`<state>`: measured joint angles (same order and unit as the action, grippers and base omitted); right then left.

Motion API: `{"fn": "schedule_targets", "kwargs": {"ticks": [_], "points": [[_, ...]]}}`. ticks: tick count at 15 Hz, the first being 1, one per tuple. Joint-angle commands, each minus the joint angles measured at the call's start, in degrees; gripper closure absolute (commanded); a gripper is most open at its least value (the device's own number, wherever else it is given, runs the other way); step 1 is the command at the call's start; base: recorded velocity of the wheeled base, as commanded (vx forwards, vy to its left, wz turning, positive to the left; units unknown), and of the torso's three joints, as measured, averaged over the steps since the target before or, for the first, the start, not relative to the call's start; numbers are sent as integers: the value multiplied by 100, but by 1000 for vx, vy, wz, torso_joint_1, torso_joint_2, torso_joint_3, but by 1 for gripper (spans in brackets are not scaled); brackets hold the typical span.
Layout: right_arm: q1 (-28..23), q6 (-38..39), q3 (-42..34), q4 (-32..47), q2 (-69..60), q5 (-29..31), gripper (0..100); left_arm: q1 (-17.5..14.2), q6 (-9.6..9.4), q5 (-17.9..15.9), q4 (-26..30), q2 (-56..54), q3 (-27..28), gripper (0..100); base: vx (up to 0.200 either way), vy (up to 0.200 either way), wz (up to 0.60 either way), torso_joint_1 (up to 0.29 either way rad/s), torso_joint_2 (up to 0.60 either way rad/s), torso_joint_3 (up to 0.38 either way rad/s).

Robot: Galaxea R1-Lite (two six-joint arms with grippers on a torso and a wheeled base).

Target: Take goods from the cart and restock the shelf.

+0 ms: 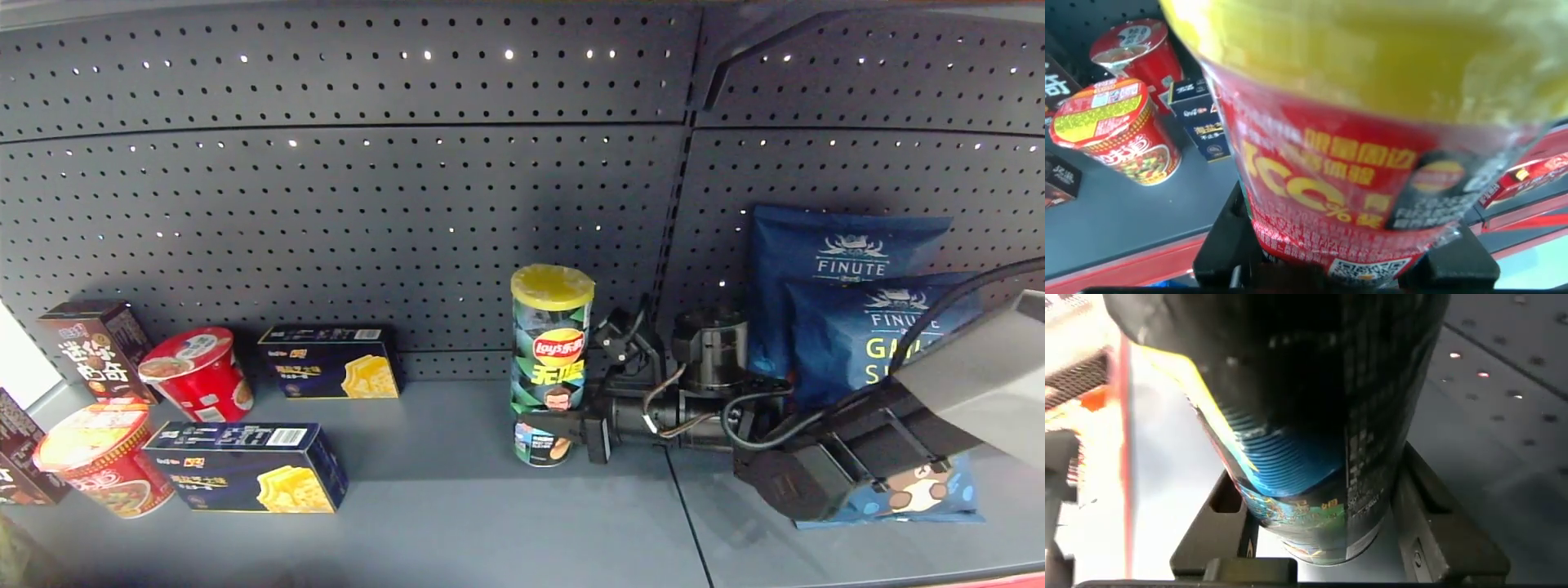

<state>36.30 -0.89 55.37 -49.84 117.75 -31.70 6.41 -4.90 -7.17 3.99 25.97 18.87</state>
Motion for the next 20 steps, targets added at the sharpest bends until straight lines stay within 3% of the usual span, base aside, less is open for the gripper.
{"fn": "schedule_targets", "kwargs": {"ticks": [1,3,5,8,20], "points": [[571,142,-580,-17,-929,550,100,0,7,-4,-3,-92,-15,100,0,0,0,0,0,0],[676,142,-791,-44,-1149,867,100,9,15,-4,-3,-188,-59,100,0,0,0,0,0,0],[720,107,-1178,-79,-1360,911,100,9,165,-13,6,-399,-217,100,0,0,0,0,0,0],[764,107,-1819,-703,-1492,849,100,9,209,-4,50,-558,-235,100,0,0,0,0,0,0],[360,107,-2575,-1740,-789,559,100,-8,165,31,50,-180,293,100,0,0,0,0,0,0]]}}
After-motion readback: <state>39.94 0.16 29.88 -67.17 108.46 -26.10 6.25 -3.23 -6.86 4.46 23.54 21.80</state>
